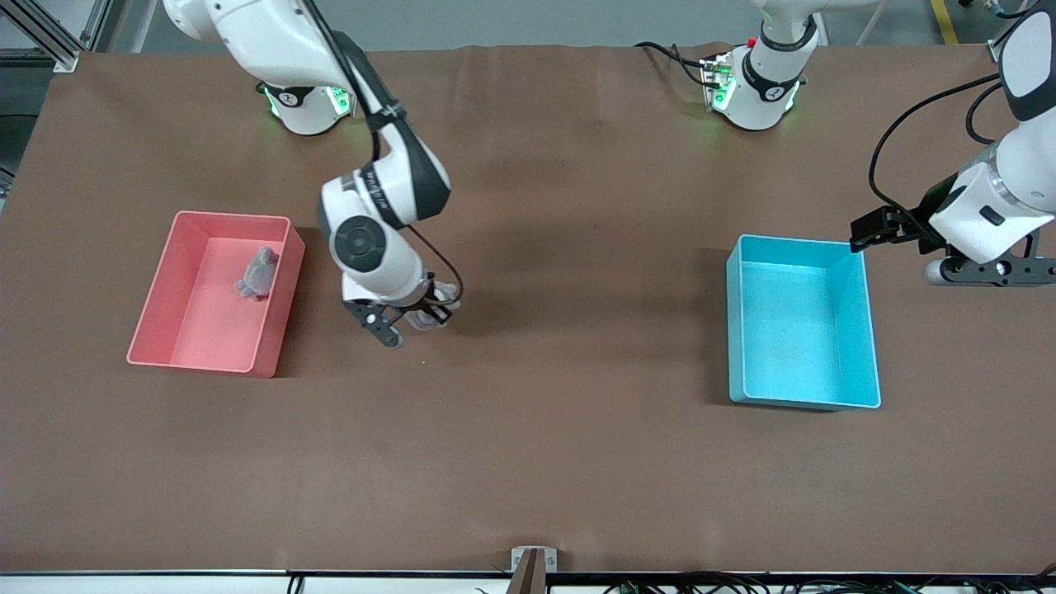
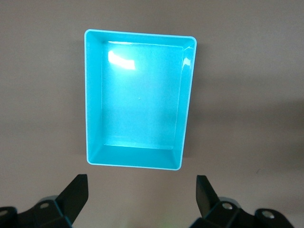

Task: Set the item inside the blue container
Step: 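Carry the plush toward the left gripper while the left gripper approaches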

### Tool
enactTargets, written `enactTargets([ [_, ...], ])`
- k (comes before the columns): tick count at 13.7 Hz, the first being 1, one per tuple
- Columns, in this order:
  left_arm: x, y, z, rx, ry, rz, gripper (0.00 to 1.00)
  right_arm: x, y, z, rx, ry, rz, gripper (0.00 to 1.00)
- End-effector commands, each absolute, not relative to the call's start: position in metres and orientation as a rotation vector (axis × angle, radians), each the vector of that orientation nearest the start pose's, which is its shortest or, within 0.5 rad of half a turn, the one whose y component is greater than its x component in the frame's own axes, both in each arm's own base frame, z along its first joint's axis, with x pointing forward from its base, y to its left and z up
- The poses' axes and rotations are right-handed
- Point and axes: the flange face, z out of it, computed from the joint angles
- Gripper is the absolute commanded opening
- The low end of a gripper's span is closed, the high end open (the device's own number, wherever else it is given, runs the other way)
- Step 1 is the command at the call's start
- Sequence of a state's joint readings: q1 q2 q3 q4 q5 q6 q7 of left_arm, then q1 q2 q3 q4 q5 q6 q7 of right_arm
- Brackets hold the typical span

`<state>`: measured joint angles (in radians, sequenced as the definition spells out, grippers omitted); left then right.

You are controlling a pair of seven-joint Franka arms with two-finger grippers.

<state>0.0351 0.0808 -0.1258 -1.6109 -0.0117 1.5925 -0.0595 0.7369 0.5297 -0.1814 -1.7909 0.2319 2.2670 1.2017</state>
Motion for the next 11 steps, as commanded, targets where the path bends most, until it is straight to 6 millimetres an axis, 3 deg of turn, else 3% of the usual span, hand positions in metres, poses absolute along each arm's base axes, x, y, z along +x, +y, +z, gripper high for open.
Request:
enactTargets([
  [1, 0.572, -0.05, 0.561, -3.173, 0.059, 0.152, 1.0, 0.534, 0.386, 0.228, -2.833, 1.255, 0.095, 0.03],
  [3, 0.575, -0.059, 0.557, -3.174, 0.054, 0.14, 1.0, 0.525, 0.416, 0.205, -2.767, 1.32, 0.055, 0.03],
  [6, 0.581, -0.104, 0.536, -3.171, 0.045, 0.164, 1.0, 0.521, 0.45, 0.193, -2.732, 1.338, 0.056, 0.05],
  [8, 0.58, -0.15, 0.521, -3.165, -0.035, 0.171, 1.0, 0.521, 0.467, 0.192, -2.695, 1.361, 0.067, 0.05],
  [9, 0.58, -0.172, 0.511, -3.162, -0.088, 0.171, 1.0, 0.522, 0.472, 0.191, -2.675, 1.379, 0.076, 0.12],
  [10, 0.58, -0.192, 0.502, -3.161, -0.099, 0.174, 1.0, 0.523, 0.474, 0.193, -2.665, 1.384, 0.077, 0.27],
  [11, 0.58, -0.208, 0.492, -3.16, -0.111, 0.174, 1.0, 0.524, 0.473, 0.192, -2.666, 1.385, 0.077, 0.59],
])
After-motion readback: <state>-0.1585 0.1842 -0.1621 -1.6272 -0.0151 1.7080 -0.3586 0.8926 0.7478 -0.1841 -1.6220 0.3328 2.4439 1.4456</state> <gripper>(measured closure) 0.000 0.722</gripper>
